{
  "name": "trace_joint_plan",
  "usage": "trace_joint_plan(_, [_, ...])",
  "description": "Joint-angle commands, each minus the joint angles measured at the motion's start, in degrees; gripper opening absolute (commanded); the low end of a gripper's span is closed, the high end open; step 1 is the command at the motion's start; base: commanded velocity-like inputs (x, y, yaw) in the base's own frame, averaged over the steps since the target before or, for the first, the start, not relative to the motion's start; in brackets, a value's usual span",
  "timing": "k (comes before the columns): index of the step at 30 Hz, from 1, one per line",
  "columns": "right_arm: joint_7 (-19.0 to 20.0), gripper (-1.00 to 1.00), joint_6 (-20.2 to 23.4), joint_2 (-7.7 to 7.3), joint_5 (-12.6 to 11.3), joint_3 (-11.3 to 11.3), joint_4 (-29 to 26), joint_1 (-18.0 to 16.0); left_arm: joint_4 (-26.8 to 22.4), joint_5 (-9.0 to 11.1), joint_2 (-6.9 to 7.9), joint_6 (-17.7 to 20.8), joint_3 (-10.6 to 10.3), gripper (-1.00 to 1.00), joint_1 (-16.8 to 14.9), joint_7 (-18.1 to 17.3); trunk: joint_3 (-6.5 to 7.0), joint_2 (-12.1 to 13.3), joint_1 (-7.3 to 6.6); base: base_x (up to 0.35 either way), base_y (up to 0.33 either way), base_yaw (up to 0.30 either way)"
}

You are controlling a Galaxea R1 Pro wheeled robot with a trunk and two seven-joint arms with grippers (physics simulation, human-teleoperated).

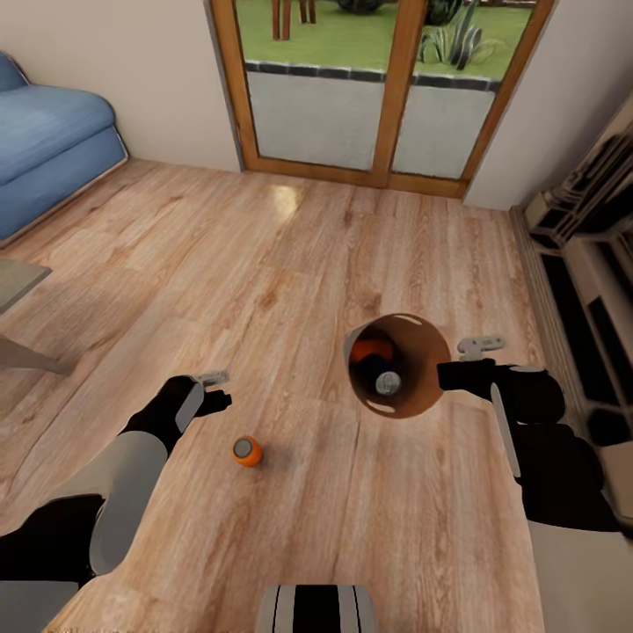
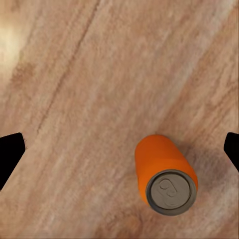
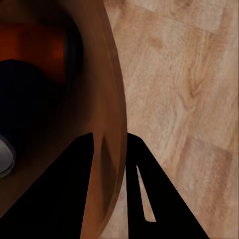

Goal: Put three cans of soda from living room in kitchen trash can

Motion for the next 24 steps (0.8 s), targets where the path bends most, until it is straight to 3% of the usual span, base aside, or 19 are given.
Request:
trace_joint_plan(1, [0.1,-1.00,0.1,-0.01,-1.4,0.0,0.0,0.0,0.0,0.0,0.00,0.0,0.0,1.00,0.0,0.0,-0.05,0.0,-0.01,0.000,0.000,0.138])
trace_joint_plan(15, [-0.1,-1.00,0.1,0.05,-1.3,0.0,0.0,0.0,-0.3,0.1,-0.12,-0.1,0.0,1.00,0.1,0.0,-0.73,-0.4,0.21,0.000,0.000,0.088])
trace_joint_plan(24, [-0.2,-1.00,0.1,0.17,-1.3,0.1,0.0,0.1,-0.3,0.0,-0.19,-0.1,0.0,1.00,0.1,0.1,-0.56,-0.4,0.21,0.000,0.000,-0.203])
